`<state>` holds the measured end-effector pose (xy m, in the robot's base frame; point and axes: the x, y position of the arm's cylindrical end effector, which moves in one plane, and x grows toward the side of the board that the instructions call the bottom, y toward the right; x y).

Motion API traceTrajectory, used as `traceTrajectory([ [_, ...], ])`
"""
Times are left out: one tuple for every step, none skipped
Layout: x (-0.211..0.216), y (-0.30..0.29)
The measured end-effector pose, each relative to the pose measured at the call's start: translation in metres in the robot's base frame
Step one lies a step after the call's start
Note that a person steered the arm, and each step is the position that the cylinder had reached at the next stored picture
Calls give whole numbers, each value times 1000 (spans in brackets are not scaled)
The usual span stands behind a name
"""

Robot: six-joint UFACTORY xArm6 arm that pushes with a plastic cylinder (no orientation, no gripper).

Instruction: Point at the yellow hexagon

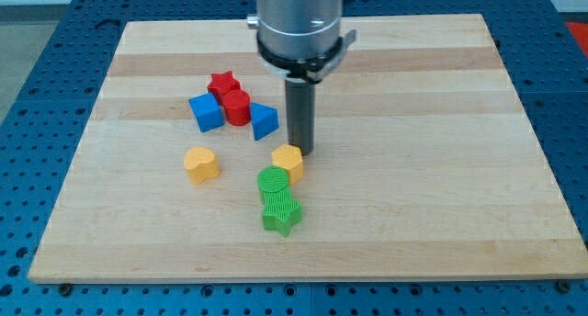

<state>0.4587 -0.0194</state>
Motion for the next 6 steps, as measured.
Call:
traceTrajectory([
  [-5, -10],
  [-5, 7],
  [7, 47],
  [-6, 79],
  [-4, 111],
  [4, 129],
])
